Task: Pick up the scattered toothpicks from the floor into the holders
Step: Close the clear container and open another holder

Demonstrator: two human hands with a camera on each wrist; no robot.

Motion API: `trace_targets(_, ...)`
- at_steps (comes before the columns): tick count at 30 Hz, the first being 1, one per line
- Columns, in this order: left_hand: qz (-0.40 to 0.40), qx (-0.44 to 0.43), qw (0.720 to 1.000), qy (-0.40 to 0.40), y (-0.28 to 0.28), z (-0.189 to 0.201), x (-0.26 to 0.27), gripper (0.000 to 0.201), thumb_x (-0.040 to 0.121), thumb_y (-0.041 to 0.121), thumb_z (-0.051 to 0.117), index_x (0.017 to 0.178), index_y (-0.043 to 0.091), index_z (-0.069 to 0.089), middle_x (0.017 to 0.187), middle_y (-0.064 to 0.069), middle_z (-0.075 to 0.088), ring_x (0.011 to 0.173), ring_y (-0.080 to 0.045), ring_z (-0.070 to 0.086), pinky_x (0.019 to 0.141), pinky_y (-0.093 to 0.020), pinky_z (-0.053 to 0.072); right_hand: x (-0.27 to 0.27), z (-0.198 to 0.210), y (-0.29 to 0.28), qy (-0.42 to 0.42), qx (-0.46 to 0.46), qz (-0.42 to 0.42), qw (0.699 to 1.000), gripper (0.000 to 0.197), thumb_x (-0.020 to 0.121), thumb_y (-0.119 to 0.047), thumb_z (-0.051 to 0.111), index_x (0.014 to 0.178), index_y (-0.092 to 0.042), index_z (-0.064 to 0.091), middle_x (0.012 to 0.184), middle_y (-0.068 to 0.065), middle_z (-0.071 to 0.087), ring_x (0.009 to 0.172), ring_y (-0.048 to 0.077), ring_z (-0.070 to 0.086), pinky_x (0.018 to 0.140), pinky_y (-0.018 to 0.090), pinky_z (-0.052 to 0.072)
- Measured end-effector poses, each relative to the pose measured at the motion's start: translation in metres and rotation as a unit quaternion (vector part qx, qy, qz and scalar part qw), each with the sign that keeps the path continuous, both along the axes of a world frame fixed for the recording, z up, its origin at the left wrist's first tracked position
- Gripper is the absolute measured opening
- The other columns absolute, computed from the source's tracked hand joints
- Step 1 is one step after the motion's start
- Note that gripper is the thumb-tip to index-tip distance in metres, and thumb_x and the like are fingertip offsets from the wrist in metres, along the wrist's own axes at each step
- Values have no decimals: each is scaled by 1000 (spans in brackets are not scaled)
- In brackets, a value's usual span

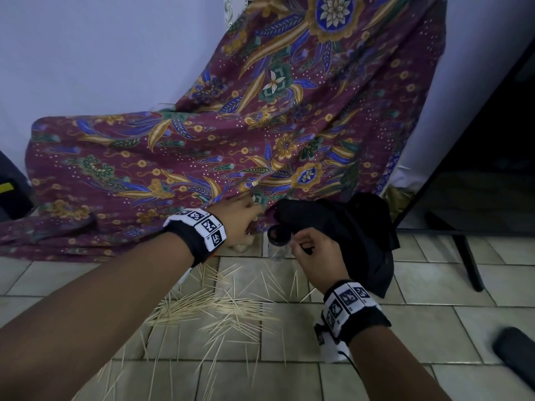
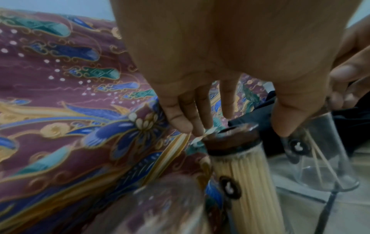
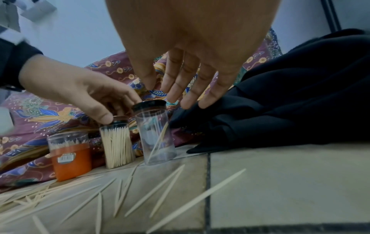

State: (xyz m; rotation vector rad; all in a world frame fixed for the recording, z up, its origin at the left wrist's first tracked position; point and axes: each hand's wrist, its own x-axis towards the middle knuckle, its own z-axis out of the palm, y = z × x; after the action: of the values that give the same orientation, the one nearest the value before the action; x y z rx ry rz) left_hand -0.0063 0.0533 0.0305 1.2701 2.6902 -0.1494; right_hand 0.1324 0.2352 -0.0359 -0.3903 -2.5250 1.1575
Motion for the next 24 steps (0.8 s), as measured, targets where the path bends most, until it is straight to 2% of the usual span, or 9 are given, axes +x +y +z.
trace_targets(3,-55,-2,999,2,17,5,7,69,86,44,61,146,33,28,145,-3,37,128,-26,41,103,-45,38,0,-1,0,1,3,-6,1000,10,88,-28,68,93,-20,66,89,-8,68,85,5,63,80,32,55)
trace_targets(5,-86,-15,996,4,30,5,12,69,88,45,59,147,37,25,147,-1,36,129,-25,43,105,-45,35,2,0,0,2,8,-13,1000,10,88,-28,68,92,-19,66,89,-8,68,85,6,63,80,30,54)
trace_targets(8,-111,-42,993,4,43,0,18,64,88,45,58,145,41,30,138,-2,48,121,-26,51,96,-41,40,6,0,2,-10,13,-25,1000,10,89,-28,67,93,-19,65,90,-7,67,86,8,63,79,29,54)
trace_targets(10,-114,-49,992,2,48,-3,21,56,88,41,58,141,38,38,123,-6,57,110,-29,56,83,-36,42,8,-2,4,-12,14,-29,999,12,88,-28,67,95,-19,65,93,-5,68,86,10,64,80,32,54)
trace_targets(12,-104,-39,994,-14,50,-4,23,49,88,37,59,134,32,44,115,-8,56,102,-31,58,76,-34,43,10,-4,5,-21,17,-31,999,17,88,-28,68,102,-18,65,100,-2,68,90,11,63,82,33,53)
trace_targets(14,-87,-23,995,-42,50,-3,24,45,88,32,62,129,27,47,113,-9,54,99,-32,57,75,-36,47,11,-5,5,-38,18,-23,999,30,87,-28,69,115,-18,64,114,0,66,101,14,62,87,30,51)
trace_targets(17,-75,8,994,-82,46,8,24,47,86,27,65,129,23,47,113,-10,54,100,-29,56,78,-36,47,11,-3,1,-41,7,1,999,53,82,-27,74,132,-18,56,128,-1,60,114,14,58,93,24,45)
trace_targets(20,-74,49,991,-97,38,23,25,49,83,32,69,127,27,49,112,-4,61,100,-22,57,84,-37,50,7,1,-9,-11,-8,29,999,61,78,-31,79,133,-20,55,126,-5,60,111,6,55,94,18,41)
trace_targets(24,-56,102,985,-126,15,37,28,48,79,41,73,121,30,52,108,7,63,95,-15,57,80,-30,47,-1,9,-32,43,-33,43,998,52,77,-34,81,123,-22,60,115,-10,66,107,3,59,94,27,50)
